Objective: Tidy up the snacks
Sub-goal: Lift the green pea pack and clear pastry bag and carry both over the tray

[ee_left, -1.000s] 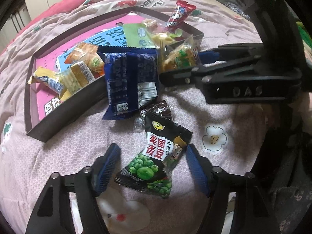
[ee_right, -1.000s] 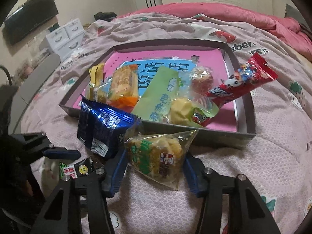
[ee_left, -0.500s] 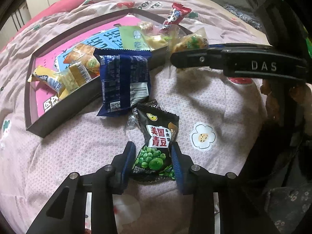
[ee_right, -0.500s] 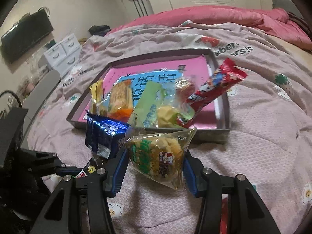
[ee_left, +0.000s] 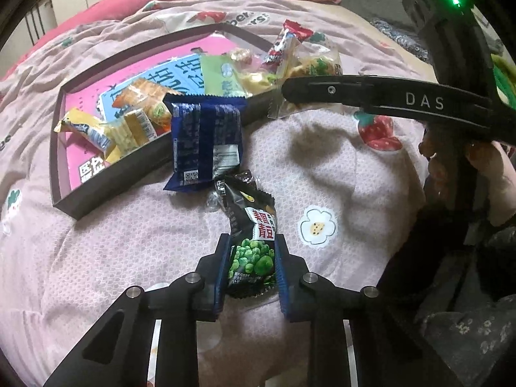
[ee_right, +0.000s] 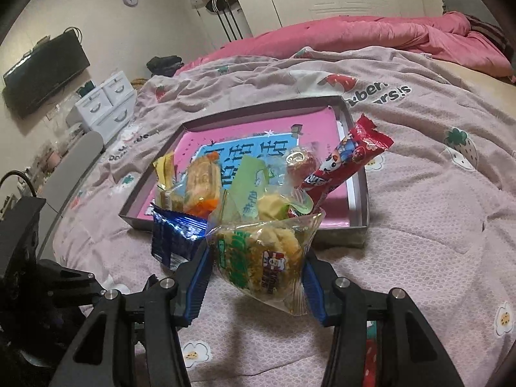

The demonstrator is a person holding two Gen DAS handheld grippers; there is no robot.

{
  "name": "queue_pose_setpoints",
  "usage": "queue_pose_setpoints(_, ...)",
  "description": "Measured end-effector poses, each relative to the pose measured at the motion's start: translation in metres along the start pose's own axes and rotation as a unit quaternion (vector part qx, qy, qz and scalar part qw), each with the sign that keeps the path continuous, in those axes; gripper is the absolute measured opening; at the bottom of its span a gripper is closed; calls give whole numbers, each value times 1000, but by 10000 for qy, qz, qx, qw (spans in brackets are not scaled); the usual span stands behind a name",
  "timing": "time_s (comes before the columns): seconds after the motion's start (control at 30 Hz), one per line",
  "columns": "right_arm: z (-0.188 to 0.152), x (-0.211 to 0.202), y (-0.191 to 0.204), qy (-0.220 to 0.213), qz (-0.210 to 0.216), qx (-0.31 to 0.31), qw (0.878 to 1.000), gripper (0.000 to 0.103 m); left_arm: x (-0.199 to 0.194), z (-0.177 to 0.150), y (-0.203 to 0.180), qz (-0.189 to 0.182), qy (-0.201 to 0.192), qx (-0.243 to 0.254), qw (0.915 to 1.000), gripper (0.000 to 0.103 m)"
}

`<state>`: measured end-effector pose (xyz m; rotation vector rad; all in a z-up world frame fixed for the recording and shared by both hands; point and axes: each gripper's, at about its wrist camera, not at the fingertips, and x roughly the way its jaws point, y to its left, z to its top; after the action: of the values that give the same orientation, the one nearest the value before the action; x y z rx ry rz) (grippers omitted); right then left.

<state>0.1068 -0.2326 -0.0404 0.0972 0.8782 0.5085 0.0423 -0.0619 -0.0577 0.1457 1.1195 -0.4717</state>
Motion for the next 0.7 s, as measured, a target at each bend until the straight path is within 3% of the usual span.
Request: queue_pose_setpoints(0.7, 11, -16, 1, -350, 118, -33, 9993, 52, -47, 18, 7, 23, -683, -288, 9972, 26)
